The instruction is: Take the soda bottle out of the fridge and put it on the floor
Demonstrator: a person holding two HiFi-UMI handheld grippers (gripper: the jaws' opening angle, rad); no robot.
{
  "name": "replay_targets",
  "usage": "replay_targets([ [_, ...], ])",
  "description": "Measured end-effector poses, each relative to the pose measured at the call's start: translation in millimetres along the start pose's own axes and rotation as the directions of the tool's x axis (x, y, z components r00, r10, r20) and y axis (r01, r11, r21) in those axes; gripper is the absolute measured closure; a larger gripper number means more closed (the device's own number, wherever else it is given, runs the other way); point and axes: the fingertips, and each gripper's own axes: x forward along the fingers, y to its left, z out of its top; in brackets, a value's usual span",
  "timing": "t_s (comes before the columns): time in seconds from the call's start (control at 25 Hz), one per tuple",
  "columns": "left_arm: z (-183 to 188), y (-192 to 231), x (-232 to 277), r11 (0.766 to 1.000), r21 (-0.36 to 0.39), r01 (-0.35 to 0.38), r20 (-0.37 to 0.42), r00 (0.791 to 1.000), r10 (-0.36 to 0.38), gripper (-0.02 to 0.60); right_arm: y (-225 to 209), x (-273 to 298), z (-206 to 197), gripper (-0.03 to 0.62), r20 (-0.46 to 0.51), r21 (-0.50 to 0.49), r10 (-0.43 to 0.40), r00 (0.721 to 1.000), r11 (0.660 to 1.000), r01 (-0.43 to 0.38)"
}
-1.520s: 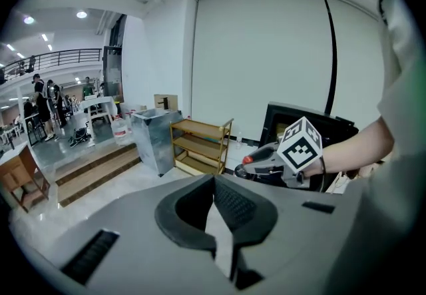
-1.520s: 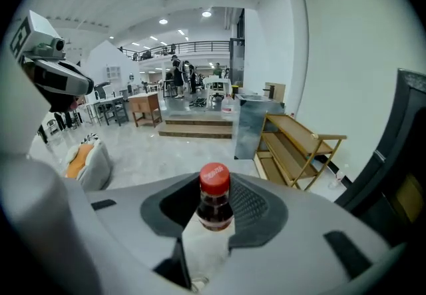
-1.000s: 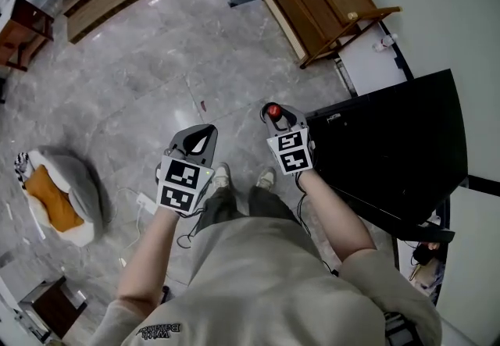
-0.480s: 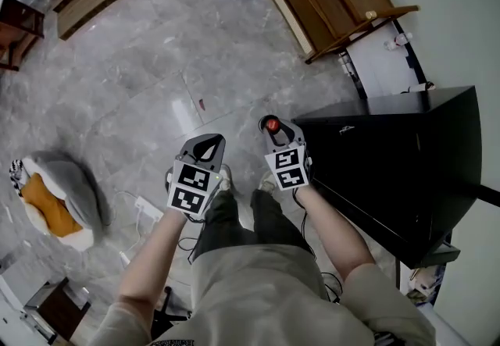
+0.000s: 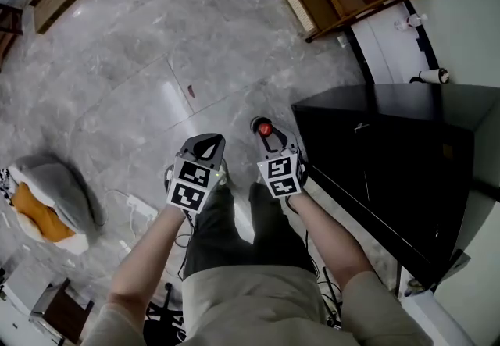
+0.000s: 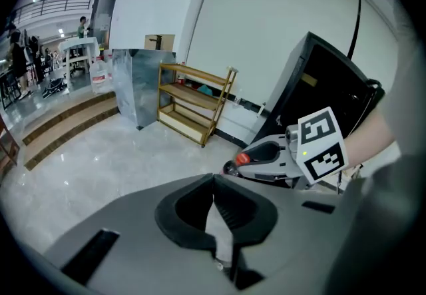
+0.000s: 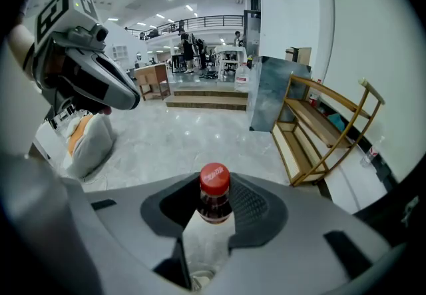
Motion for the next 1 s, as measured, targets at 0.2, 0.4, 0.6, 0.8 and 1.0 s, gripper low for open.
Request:
replay_targets([
  [0.2, -44, 8, 48, 0.998, -0.037, 0.042, -0.052, 0.998, -0.043, 0.575, 8, 40, -44, 0.484, -0.057, 0.014, -0.01, 0.998, 1.0, 0.011],
  [0.4, -88, 15, 89, 0.996, -0.066, 0.067, -0.089, 0.993, -0.073, 0.575, 16, 82, -86, 0.484, -0.105, 0.071, -0.007, 0.994, 0.997, 0.014],
  [0.6, -133, 25, 137, 0.993, -0.089, 0.074, -0.124, 0.989, -0.085, 0.575, 17, 123, -136, 0.482, -0.159, 0.159, -0.01, 0.987, 0.987, 0.035],
  [0.8, -173, 51, 170, 0.992, -0.108, 0.063, -0.148, 0.986, -0.079, 0.575, 27, 161, -170, 0.482, -0.185, 0.161, -0.006, 0.983, 0.986, 0.036],
  [1.0, -211, 66, 207, 0.987, -0.148, 0.057, -0.173, 0.981, -0.083, 0.575, 32, 202, -212, 0.482, -0.233, 0.186, 0.014, 0.972, 0.982, 0.031],
])
